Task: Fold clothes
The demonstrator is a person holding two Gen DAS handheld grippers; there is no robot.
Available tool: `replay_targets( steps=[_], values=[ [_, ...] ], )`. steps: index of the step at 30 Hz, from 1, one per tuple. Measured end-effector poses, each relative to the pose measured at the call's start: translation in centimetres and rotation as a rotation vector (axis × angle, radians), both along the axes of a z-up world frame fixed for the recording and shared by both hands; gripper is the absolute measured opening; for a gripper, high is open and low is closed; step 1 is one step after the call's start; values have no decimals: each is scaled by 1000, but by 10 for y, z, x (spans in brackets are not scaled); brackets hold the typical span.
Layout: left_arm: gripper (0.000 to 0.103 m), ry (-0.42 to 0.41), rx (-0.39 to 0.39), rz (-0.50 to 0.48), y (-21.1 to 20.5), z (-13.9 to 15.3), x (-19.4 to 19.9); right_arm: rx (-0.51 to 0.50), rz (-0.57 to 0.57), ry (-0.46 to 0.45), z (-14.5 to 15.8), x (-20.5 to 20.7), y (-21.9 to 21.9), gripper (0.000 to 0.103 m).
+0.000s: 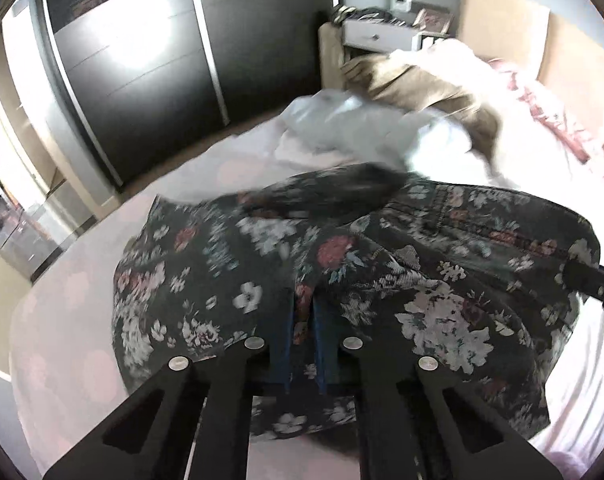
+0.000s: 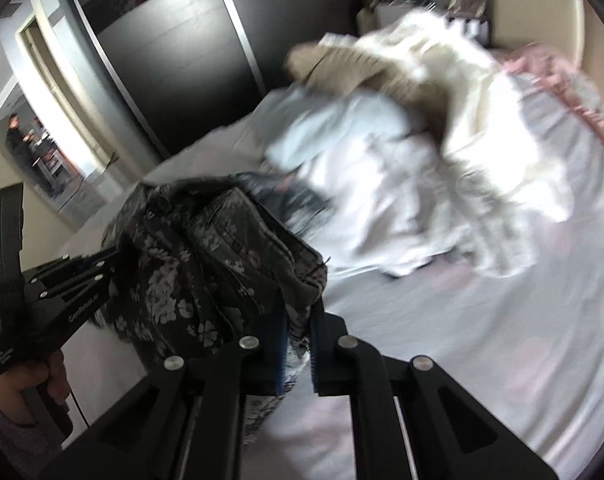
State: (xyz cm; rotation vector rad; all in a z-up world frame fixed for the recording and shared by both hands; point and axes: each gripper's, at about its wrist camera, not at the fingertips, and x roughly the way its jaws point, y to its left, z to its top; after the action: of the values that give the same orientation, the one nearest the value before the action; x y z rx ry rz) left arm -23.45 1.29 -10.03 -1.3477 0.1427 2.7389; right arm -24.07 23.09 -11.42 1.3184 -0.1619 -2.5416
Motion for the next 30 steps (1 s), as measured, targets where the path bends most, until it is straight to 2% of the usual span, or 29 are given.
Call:
replay_targets(
  steps=[5,10,16,20,21,22,24,26,30],
  values=[
    [4,72,65,-149,56,42,23,36,-163,44,37,41,70,8],
    [4,107,114,-293,115,80,53,86,-387,81,66,105,159,8],
    [5,75,87,-414,165,95,85,128,-683,112,80,208,276,7],
    [7,42,85,-449,182,100,102,172,-867,99,80,288,345,7],
    [15,37,82,-458,186,99,105,177,-906,88,79,308,363,7],
    [28,30,78,-466,190,97,106,181,-944,76,77,329,380,7],
    [45,20,75,-478,197,93,106,190,-1020,52,73,370,415,7],
    [49,3,79,-487,201,91,106,180,-1065,18,64,398,435,7],
    [51,-42,29,-472,203,79,93,180,-1146,-63,42,450,467,8]
  ],
)
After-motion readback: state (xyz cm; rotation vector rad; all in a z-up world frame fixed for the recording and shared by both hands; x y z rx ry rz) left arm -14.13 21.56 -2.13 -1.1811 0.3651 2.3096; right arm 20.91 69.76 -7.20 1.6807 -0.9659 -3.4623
